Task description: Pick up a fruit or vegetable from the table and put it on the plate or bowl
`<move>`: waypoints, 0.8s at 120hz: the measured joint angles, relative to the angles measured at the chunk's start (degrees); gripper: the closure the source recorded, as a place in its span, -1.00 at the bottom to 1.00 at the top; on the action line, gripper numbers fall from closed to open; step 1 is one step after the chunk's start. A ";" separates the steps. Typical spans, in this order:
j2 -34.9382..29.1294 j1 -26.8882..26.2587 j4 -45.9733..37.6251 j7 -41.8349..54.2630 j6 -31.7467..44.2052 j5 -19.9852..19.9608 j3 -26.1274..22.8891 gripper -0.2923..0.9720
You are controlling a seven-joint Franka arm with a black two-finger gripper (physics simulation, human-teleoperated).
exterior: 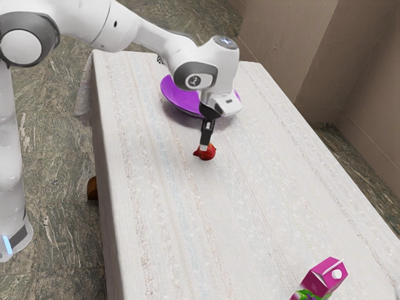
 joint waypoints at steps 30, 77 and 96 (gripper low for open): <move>2.03 0.22 0.01 1.03 3.19 -1.47 -0.04 -0.53; 5.18 -0.52 0.03 1.99 5.38 -1.92 0.03 -0.53; 5.57 -0.69 -0.01 2.24 5.79 -1.97 0.09 -0.53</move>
